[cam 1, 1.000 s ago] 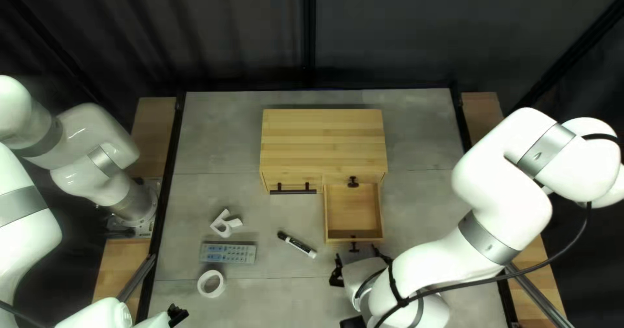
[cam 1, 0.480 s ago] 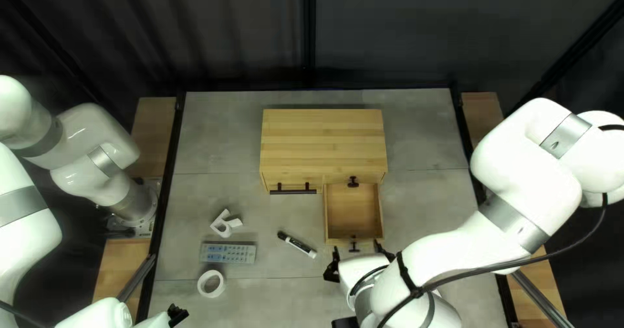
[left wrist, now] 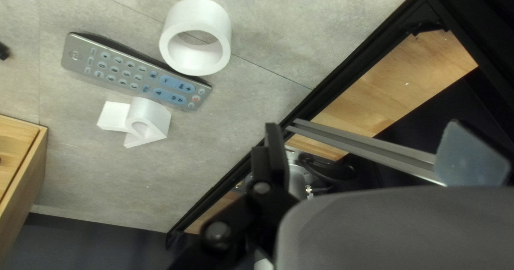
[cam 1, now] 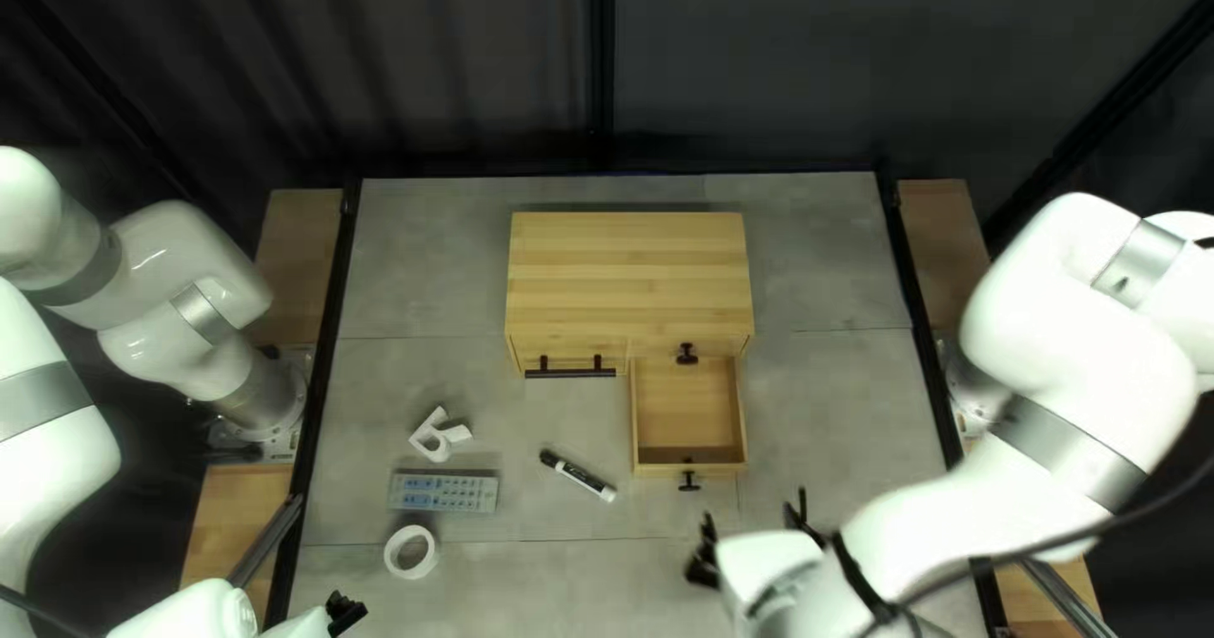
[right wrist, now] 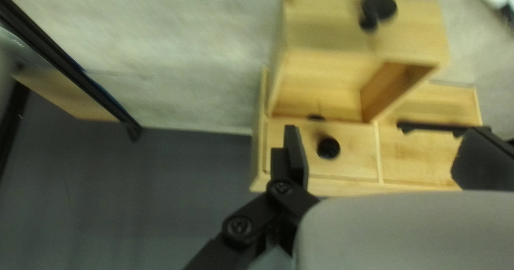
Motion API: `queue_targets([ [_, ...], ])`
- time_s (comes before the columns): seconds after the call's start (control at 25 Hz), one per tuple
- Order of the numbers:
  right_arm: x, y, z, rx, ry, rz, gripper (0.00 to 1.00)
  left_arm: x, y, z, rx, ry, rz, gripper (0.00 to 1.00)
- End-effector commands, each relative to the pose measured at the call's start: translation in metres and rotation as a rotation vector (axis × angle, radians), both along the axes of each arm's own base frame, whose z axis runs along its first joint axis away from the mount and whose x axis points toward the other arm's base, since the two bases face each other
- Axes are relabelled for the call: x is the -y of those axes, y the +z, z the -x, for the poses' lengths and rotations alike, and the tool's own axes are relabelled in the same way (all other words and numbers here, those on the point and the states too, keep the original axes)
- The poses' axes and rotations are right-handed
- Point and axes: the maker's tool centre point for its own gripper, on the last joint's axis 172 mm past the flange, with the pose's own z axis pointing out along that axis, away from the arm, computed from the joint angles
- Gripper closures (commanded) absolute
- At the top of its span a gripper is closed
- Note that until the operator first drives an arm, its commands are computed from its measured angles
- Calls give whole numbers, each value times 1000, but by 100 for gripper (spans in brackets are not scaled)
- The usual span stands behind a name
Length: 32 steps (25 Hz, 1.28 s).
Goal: Open drawers and place objects into drawer and close
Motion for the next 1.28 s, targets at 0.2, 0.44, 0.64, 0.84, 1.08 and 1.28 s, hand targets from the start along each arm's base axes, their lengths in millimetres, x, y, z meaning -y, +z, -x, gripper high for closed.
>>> queue_targets([
  [0.2,-38,-15,39,-63,-6,-38,0,0,0,0,0,0,0,0],
  [0.44,-38,-15,39,-63,-6,-38,0,0,0,0,0,0,0,0],
  [0.64,-38,-15,39,-63,-6,-38,0,0,0,0,0,0,0,0],
  [0.84,-37,-18,37,-51,22,-19,0,0,0,0,0,0,0,0],
  [1.08,-66,-31,56,-101,57,-145,0,0,0,0,0,0,0,0],
  [1.28,-78,-51,85,-144,93,-282,0,0,0,0,0,0,0,0],
])
